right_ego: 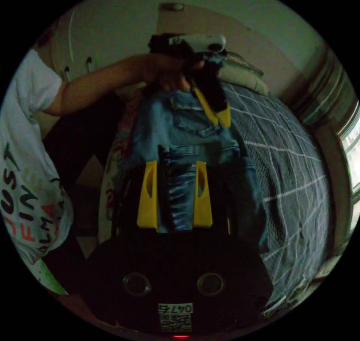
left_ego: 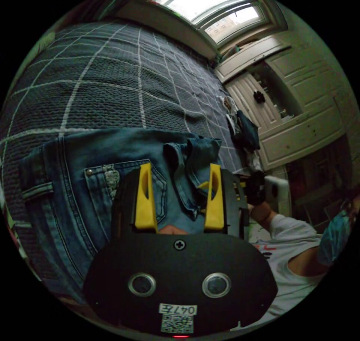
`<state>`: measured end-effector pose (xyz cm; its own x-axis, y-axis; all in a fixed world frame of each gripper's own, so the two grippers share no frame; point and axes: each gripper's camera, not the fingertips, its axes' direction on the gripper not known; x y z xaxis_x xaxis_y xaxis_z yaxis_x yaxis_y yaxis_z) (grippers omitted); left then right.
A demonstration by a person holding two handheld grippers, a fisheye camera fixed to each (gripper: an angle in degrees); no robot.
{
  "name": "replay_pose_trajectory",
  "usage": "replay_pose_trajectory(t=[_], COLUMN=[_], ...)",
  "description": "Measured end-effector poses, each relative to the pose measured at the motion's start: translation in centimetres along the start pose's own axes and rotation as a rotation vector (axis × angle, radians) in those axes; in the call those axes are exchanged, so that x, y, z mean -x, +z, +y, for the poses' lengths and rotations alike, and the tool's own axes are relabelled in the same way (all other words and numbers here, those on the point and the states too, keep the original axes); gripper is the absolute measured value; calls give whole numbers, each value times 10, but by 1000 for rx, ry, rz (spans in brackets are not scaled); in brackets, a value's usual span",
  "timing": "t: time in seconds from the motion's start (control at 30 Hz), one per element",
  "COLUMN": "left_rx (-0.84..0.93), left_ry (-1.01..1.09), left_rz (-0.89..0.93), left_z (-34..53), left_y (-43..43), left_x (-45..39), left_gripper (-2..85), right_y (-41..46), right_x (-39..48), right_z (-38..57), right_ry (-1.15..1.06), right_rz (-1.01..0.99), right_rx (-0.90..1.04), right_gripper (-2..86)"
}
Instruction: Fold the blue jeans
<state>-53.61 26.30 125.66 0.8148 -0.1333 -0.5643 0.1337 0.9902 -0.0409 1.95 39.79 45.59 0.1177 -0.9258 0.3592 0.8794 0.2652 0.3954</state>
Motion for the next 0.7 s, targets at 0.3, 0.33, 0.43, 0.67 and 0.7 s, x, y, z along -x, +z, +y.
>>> replay_pose_trajectory(t=[0.3, 0.33, 0.43, 0.67, 0.7], left_rx=[51, 51, 36, 36, 42], left_ry=[-28, -33, -50, -52, -46], left_rz=[-224, -250, -259, -302, -317], left_z=[1, 0, -1, -15, -17], left_y=[34, 39, 50, 85, 89], left_x=[8, 7, 5, -12, -15], left_gripper=[169, 165, 163, 165, 165], right_y=[-43, -66, -138, -226, -225], right_x=[-14, -21, -41, -44, -39], right_z=[86, 109, 192, 457, 498], right_ry=[121, 191, 437, 1211, 1301], right_rz=[131, 202, 335, 485, 482], right_rx=[6, -46, -187, -312, -293], right_gripper=[8, 6, 5, 8, 12])
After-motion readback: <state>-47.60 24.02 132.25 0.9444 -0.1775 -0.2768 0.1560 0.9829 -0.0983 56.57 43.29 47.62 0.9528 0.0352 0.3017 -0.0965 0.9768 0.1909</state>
